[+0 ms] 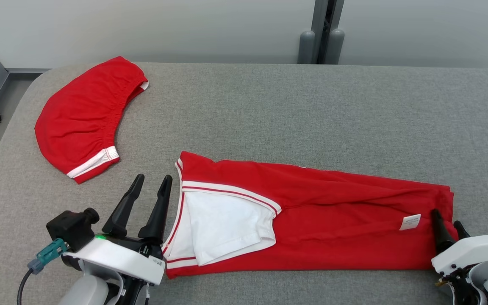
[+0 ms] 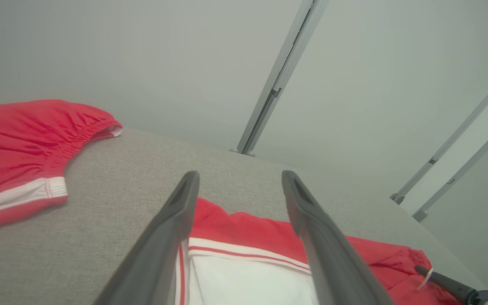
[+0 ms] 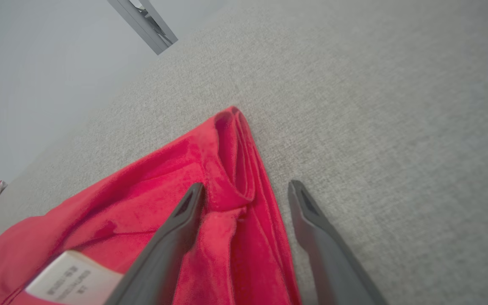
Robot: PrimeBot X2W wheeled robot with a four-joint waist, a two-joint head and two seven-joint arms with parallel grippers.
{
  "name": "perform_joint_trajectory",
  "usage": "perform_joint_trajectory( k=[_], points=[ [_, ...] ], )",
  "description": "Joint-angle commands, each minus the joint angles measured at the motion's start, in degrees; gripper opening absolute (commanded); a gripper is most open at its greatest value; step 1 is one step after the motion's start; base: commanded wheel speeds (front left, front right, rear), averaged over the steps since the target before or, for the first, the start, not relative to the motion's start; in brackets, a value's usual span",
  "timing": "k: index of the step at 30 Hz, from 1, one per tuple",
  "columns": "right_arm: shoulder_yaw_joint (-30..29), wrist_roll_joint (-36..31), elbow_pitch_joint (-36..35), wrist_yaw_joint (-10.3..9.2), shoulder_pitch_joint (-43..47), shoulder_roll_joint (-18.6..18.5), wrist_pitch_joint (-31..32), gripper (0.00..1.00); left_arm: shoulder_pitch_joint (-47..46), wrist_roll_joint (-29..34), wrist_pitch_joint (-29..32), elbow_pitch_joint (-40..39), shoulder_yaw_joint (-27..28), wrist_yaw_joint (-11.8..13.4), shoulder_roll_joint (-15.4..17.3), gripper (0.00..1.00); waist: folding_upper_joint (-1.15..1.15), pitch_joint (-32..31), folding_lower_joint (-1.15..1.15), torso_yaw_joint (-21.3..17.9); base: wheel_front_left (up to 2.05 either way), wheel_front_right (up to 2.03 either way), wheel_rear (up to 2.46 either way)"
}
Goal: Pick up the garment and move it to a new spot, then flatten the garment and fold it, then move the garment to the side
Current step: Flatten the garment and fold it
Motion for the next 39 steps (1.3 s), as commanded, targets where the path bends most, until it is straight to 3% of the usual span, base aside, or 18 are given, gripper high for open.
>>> perform_joint_trajectory(
  k=[1,3,4,5,6,8,9,19,32,39],
  points=[
    [1.26,1.22,0.62,0.02,0.64,0.26,1.37,1.00,-1.10,0.28,-0.21,0.20,0.26,-0.50,-0.01,1.00,0.00,0.17,0.00,0.20,0.00,0.00,0.00],
    [2.67,2.29,-0.02,0.02,1.51,0.29,1.84,1.00,-1.14,0.25,-0.21,0.21,0.39,-0.46,-0.08,1.00,0.00,0.28,0.00,0.36,0.00,0.00,0.00],
    [3.19,2.84,-0.44,0.02,1.88,0.22,1.81,0.89,-1.09,0.22,-0.21,0.27,0.45,-0.47,-0.14,1.00,0.00,0.29,0.00,0.36,0.00,0.00,0.00],
    [3.68,3.33,-0.79,0.02,2.24,0.04,1.66,0.51,-1.00,0.17,-0.21,0.32,0.54,-0.51,-0.21,1.00,0.00,0.30,0.00,0.30,0.00,0.00,0.00],
    [4.20,3.79,-1.13,0.02,2.42,-0.20,1.40,0.40,-0.88,0.17,-0.21,0.33,0.64,-0.49,-0.30,1.00,0.00,0.29,0.00,0.22,0.00,0.00,0.00],
    [5.07,4.58,-1.56,0.02,2.43,-0.61,0.91,0.03,-0.68,0.25,-0.21,0.42,0.78,-0.53,-0.43,1.00,0.00,0.21,0.00,0.04,0.00,0.00,0.00],
    [5.45,4.84,-1.90,0.02,2.26,-0.77,0.57,0.00,-0.65,0.25,-0.21,0.46,0.83,-0.58,-0.45,1.00,0.00,0.14,0.00,-0.07,0.00,0.00,0.00],
    [6.31,4.96,-5.91,0.02,0.32,-3.00,-2.20,0.00,-0.65,0.39,-0.21,0.66,0.78,-0.66,-0.62,1.00,0.00,-0.49,0.00,-0.72,0.00,0.00,0.00],
    [-4.22,-3.79,-10.08,0.02,2.55,-6.80,-2.18,0.00,0.37,0.10,-0.21,0.31,1.47,-1.03,-0.92,1.00,0.00,-1.23,0.00,-1.26,0.00,0.00,0.00],
    [-4.10,-8.01,-21.09,0.02,4.46,-5.86,-2.18,0.00,0.81,0.14,-0.21,0.62,1.14,-1.01,-1.33,1.00,0.00,-1.85,0.00,-1.47,0.00,0.00,0.00]
  ],
)
